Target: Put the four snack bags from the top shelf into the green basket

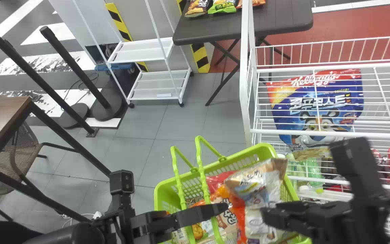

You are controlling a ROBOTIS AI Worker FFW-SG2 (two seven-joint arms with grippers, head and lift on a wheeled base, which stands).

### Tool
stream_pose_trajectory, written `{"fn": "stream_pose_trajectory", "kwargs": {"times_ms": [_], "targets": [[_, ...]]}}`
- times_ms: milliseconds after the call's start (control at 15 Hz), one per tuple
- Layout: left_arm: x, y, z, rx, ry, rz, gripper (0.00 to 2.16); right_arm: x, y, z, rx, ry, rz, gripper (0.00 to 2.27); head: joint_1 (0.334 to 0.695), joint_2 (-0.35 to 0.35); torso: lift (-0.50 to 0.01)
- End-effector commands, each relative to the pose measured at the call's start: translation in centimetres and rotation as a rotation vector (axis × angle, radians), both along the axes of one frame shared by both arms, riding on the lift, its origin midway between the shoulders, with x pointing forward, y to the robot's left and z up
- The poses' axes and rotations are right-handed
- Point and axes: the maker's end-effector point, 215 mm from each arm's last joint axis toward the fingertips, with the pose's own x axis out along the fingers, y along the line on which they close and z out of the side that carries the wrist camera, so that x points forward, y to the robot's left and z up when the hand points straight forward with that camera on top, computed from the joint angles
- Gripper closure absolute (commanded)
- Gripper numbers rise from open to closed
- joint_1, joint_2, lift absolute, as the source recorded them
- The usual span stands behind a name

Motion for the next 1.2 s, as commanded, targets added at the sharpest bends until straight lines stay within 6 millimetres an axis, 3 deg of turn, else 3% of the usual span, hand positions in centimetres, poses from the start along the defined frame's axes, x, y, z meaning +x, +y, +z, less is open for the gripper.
{"fn": "stream_pose_trajectory", "kwargs": {"times_ms": [0,133,200,267,400,533,600,800,933,1133], "targets": [[-0.1,0.1,0.1,-0.007,-0.003,-0.001,2.15,2.1,-3.3,3.1,0.042,-0.056,-0.076,0.02,0.695,0.350,0.000],[0.0,0.1,0.1,-0.005,-0.004,-0.001,2.15,3.8,-7.3,5.8,0.101,-0.109,-0.162,0.04,0.695,0.350,0.000],[-0.1,0.2,0.0,-0.004,-0.002,-0.001,2.15,4.4,-9.7,6.0,0.101,-0.124,-0.216,0.04,0.695,0.340,0.000],[0.0,0.3,0.0,0.000,-0.013,0.001,2.15,5.8,-11.9,6.6,0.112,-0.171,-0.288,0.04,0.695,0.274,0.000],[0.3,0.5,0.1,0.022,-0.061,0.007,2.15,9.7,-18.5,5.6,0.006,-0.356,-0.499,0.04,0.695,0.197,0.000],[0.6,0.7,0.3,0.067,-0.150,0.008,2.15,12.0,-22.5,5.6,-0.075,-0.571,-0.626,0.04,0.695,0.105,0.000],[0.6,1.0,0.2,0.104,-0.190,-0.001,2.15,12.6,-24.1,6.2,-0.103,-0.691,-0.673,0.04,0.695,0.013,0.000],[0.2,1.8,-0.6,0.176,-0.212,-0.028,2.15,12.3,-25.4,5.9,-0.149,-0.871,-0.710,0.05,0.695,-0.058,0.000],[-0.1,2.2,-0.7,0.209,-0.222,-0.041,2.15,11.9,-25.8,3.5,-0.162,-0.844,-0.710,0.05,0.695,-0.073,0.000],[-0.3,1.8,-0.6,0.209,-0.231,-0.053,2.15,11.5,-25.3,3.0,-0.158,-0.849,-0.701,0.05,0.695,-0.074,0.000]]}}
